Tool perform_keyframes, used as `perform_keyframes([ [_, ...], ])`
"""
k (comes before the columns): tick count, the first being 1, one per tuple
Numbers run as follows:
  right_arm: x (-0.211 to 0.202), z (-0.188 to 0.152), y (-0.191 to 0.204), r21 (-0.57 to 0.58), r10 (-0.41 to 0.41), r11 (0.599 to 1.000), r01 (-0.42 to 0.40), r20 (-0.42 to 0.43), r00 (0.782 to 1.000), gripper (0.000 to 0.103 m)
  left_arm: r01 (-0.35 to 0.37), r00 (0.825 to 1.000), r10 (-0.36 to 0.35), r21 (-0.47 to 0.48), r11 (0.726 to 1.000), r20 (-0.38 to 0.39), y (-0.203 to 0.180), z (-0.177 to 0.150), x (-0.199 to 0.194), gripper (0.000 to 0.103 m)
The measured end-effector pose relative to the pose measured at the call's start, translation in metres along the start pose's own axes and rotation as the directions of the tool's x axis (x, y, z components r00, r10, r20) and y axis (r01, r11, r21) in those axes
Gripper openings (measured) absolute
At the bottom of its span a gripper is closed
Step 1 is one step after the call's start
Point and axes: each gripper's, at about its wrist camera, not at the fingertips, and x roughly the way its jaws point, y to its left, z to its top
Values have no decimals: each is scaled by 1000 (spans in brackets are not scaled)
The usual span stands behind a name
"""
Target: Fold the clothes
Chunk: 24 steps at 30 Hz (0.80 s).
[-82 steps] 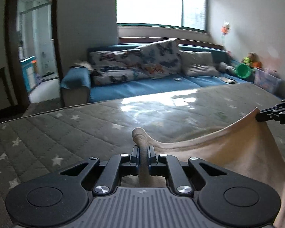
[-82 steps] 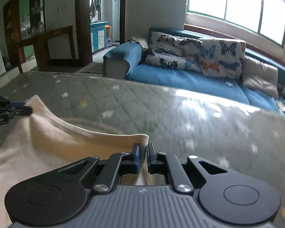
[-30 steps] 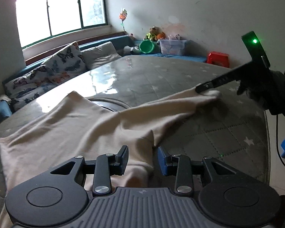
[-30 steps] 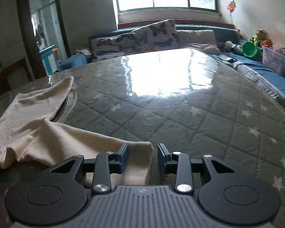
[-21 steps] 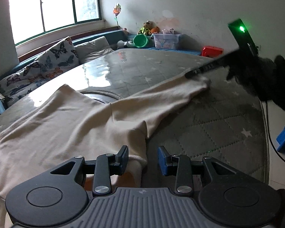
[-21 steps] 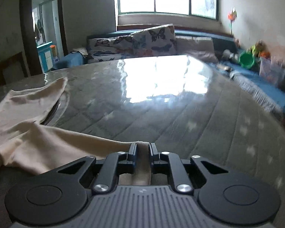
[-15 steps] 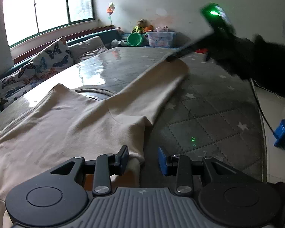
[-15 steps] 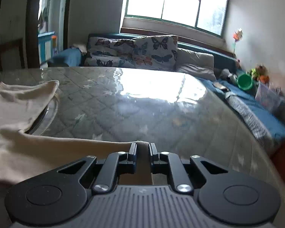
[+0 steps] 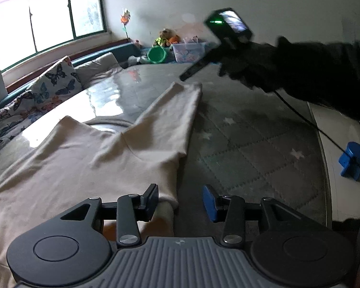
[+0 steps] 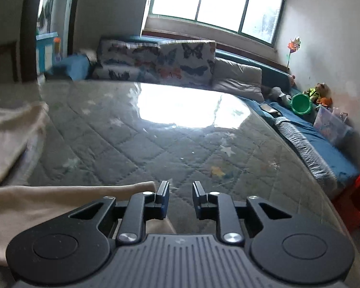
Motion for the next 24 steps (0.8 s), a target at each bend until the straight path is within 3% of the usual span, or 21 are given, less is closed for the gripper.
perform_keyframes([
  [4, -25, -13, 4, 5, 110, 994, -110, 4, 994, 26, -13, 999, 13, -6, 1000, 52, 4, 14, 0, 44],
  [9, -20, -29, 8, -2, 130, 992, -130, -43, 991, 32, 33, 999, -33, -7, 999, 39, -2, 21, 20, 45],
  [15, -29, -23, 3, 6, 68, 998, -68, -22, 997, 32, 98, 995, -98, 22, 995, 6, -18, 10, 25, 45],
  [19, -49, -18, 30, -41, 185, 982, -184, 20, 983, 37, 66, 997, -64, -34, 997, 34, -6, 8, 10, 45],
  [22, -61, -21, 64, -97, 316, 945, -313, 18, 949, 40, -1, 997, 9, -105, 994, 81, 6, 3, -16, 45],
  [24, -63, -25, 82, -130, 361, 925, -357, 10, 932, 46, -55, 992, 72, -163, 985, 101, 14, -7, -37, 45],
])
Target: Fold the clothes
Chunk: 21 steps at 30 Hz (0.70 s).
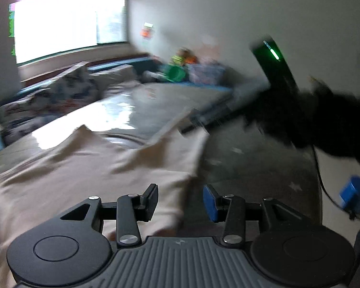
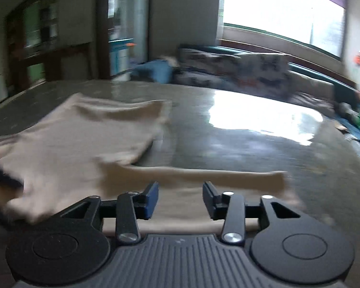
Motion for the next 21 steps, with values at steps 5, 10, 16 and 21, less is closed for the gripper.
perform_keyframes([
  [5, 15, -6, 22, -17, 29, 999, -29, -15, 999, 50, -252, 967, 254, -190, 949, -16, 32, -34, -66, 45],
  [10, 20, -11, 20, 20, 1, 1000, -1, -16, 1000, 64, -525, 846, 519, -372, 766, -126, 67, -77, -132, 45],
  [16, 24, -17, 17, 59, -26, 998, 27, -14, 1000, 77, -696, 683, 681, -518, 497, -265, 109, -111, -172, 45],
  [21, 27, -18, 21, 54, -39, 998, 40, -11, 999, 83, -780, 594, 750, -434, 451, -291, 120, -106, -163, 45],
])
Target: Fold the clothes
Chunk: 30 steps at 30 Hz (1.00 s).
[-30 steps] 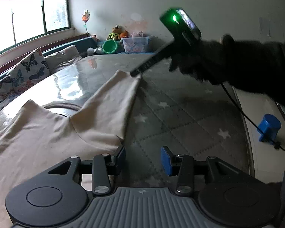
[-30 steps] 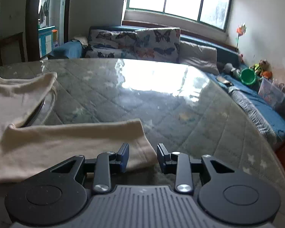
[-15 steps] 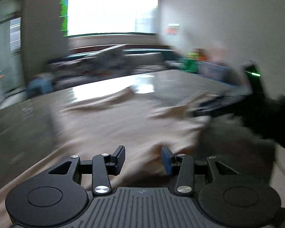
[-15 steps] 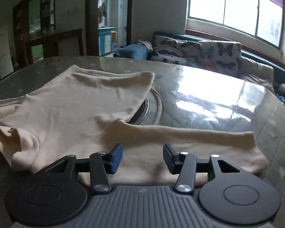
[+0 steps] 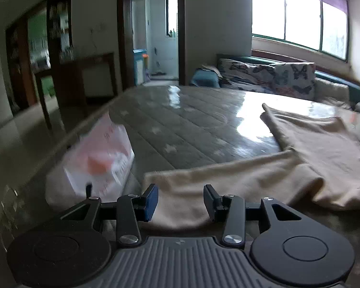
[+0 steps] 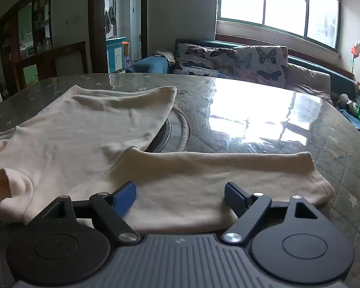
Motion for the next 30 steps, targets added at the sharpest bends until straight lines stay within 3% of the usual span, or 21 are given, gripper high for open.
perform_keyframes([
  [7, 0, -1, -1, 12, 0, 1000, 0, 1, 1000, 83, -77, 997, 76, -37, 996, -23, 2, 9, 37, 50],
  [13, 3, -2, -1, 17, 5, 1000, -5, -2, 1000, 85, -54, 997, 51, -50, 997, -58, 8, 7, 47, 54],
  [14, 3, -2, -1, 17, 6, 1000, -6, -1, 1000, 85, -46, 997, 43, -48, 998, -58, 8, 8, 48, 52],
  [18, 3, -2, -1, 17, 7, 1000, -7, -2, 1000, 86, -41, 998, 39, -36, 999, -50, 10, 12, 48, 21],
  [22, 4, -2, 0, 16, 6, 1000, -6, -3, 1000, 87, -47, 999, 47, 1, 999, -18, 4, 22, 50, 16],
  [30, 2, -2, -2, 16, 4, 1000, -4, -4, 1000, 89, -93, 994, 85, 110, 990, 74, -11, 55, 74, 15],
])
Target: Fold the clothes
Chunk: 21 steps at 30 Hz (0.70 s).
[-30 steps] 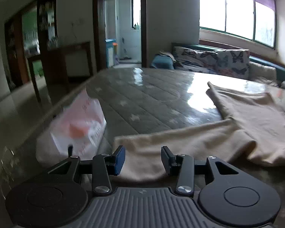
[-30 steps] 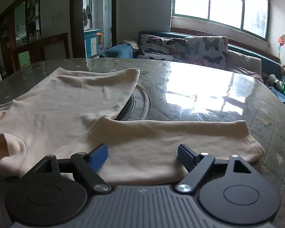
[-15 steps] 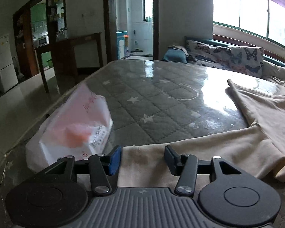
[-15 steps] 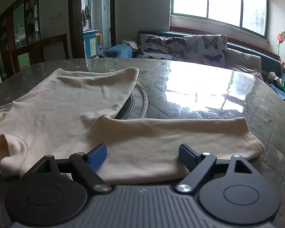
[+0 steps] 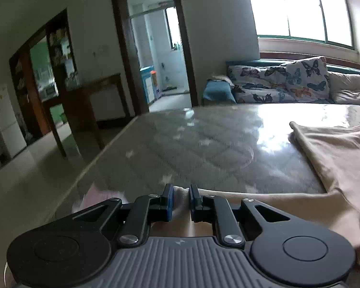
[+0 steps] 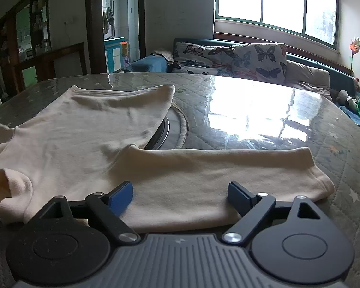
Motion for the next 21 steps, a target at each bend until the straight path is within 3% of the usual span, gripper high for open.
perform_keyframes([
  [11, 3, 0, 2, 1, -5, 1000, 5, -7, 1000, 93, -72, 995, 83, 188, 980, -51, -31, 1, 56, 17],
  [14, 4, 0, 2, 2, -5, 1000, 5, -9, 1000, 96, -83, 991, 102, 208, 975, -84, -37, -5, 69, 22],
  [21, 6, 0, 2, 2, 1, 1000, -1, -21, 1000, 103, -147, 986, 163, 267, 952, -41, -47, -3, 71, 35],
])
